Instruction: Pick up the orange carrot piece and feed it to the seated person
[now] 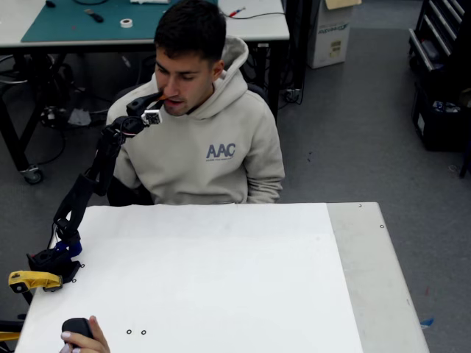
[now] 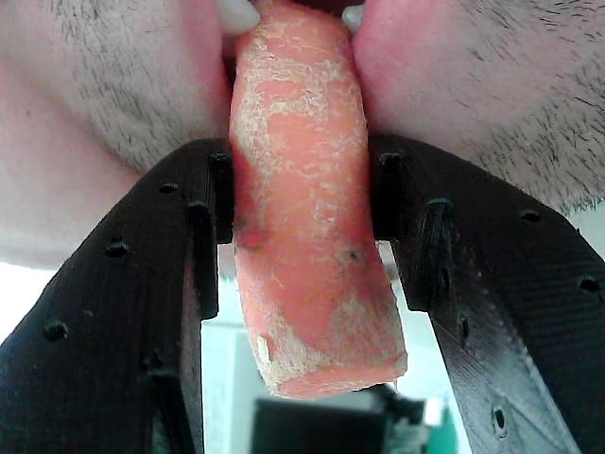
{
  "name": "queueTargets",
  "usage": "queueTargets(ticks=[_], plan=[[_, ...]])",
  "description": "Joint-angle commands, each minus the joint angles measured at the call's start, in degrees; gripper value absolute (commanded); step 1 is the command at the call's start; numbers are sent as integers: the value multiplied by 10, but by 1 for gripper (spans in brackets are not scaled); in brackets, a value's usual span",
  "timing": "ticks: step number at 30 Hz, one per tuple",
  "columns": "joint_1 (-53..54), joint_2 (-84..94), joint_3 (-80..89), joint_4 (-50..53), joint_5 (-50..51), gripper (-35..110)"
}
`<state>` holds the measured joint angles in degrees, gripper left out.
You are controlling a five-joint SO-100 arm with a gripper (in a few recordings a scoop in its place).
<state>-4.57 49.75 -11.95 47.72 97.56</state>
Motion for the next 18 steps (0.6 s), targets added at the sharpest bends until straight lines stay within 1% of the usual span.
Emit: queueTargets(ticks=[1, 5, 7, 18], plan=[[11, 30, -38, -37, 4, 12], [33, 30, -33, -94, 4, 26], [34, 30, -31, -113, 4, 29], [41, 22, -27, -124, 4, 25]])
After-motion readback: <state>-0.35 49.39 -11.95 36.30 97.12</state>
